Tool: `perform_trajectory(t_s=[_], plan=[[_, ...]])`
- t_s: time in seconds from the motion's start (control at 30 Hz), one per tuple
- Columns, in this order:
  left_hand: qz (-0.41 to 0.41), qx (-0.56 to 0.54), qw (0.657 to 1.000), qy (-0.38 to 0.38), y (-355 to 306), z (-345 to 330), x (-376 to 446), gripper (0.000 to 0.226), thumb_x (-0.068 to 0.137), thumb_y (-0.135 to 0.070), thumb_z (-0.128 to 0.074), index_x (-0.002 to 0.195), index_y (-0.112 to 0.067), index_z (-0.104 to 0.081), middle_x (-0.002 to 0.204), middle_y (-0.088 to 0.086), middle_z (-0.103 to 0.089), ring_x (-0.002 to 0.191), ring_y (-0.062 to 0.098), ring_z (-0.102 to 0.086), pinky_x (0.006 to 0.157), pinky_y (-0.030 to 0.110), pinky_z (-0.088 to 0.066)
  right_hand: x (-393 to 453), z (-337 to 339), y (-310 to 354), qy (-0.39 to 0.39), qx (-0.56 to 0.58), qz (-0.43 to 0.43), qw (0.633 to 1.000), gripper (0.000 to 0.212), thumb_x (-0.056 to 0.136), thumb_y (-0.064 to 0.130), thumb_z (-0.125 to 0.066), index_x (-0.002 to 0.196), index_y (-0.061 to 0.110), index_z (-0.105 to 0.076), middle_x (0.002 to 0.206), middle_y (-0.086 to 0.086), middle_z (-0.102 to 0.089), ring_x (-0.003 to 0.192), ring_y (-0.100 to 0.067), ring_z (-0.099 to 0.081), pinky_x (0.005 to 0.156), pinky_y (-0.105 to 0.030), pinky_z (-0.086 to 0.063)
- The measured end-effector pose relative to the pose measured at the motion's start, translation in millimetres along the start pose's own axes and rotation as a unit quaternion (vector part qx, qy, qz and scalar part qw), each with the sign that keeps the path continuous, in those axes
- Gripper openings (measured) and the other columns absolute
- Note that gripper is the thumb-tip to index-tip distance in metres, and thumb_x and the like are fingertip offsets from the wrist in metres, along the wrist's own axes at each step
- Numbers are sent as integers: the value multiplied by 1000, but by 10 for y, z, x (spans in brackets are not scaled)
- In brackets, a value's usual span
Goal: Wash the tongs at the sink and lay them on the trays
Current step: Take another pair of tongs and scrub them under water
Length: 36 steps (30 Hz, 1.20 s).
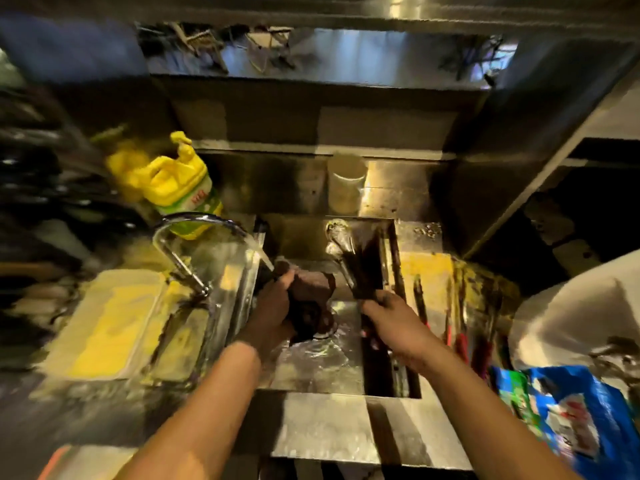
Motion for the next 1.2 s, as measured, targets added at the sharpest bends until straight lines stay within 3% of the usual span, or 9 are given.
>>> perform_trajectory(t_s=[0.07,0.23,0.4,0.57,0.7,0.87,1.07,1.13,1.2], plan=[[5,-46,999,2,-162,161,56,49,103,-39,-47,75,-13,-79,80,10,-73,69,23,-72,61,30,-60,41,-319,71,40,66,-5,997,6,95,19,-54,97,13,-55,63,-6,-61,49,-16,-54,39,-25,-38],[41,-44,998,-4,-389,351,96,47,103,-45,-42,100,-4,-66,87,16,-71,82,30,-65,79,40,-52,68,-909,150,98,133,-64,984,15,96,22,-58,93,8,-61,68,-10,-62,42,-14,-45,37,-24,-33],[30,73,997,16,-466,256,161,27,90,8,-53,67,2,-67,49,10,-67,41,20,-67,41,25,-54,-26,-1131,159,103,115,-79,985,4,89,5,-59,88,5,-55,50,-3,-47,36,-11,-38,35,-21,-32],[6,71,997,0,-532,126,329,33,87,11,-61,120,10,-61,106,26,-72,88,33,-71,89,50,-59,-40,-1037,153,72,141,-106,982,5,84,0,-56,87,2,-53,55,-5,-47,39,-12,-40,33,-21,-32],[-17,66,997,-27,-468,101,354,30,80,13,-63,109,13,-66,92,26,-71,65,28,-72,55,33,-62,-5,-1085,197,69,119,-92,986,2,85,2,-54,86,1,-53,50,-3,-46,34,-12,-38,34,-21,-31],[-8,44,999,-31,-420,58,370,32,84,13,-62,116,15,-64,101,26,-68,68,28,-68,56,33,-61,37,-1026,173,75,105,-99,987,6,85,4,-53,89,0,-54,47,0,-48,33,-11,-38,33,-21,-33],[39,54,996,-63,-455,128,488,14,88,10,-59,75,8,-58,60,19,-66,41,24,-64,40,29,-54,80,-1104,152,90,84,-100,987,10,89,2,-52,98,3,-56,49,0,-48,36,-12,-40,35,-23,-35],[46,77,994,-61,-482,154,576,28,91,4,-60,63,3,-64,75,18,-69,63,24,-69,58,29,-55,38,-1024,119,96,84,-106,986,14,88,2,-54,102,3,-56,49,1,-50,37,-11,-41,35,-24,-36],[13,91,992,-83,-510,223,625,21,97,-3,-54,103,7,-72,106,23,-66,89,28,-67,73,37,-54,-36,-900,68,104,90,-117,984,18,84,3,-57,103,4,-57,52,0,-52,40,-12,-41,35,-24,-35]])
Point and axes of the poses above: each hand's wrist, its own x-axis towards the middle knuckle, its own z-axis out of the back of the hand, y = z × x, the point moved 3 cm from there along x, towards the middle knuckle
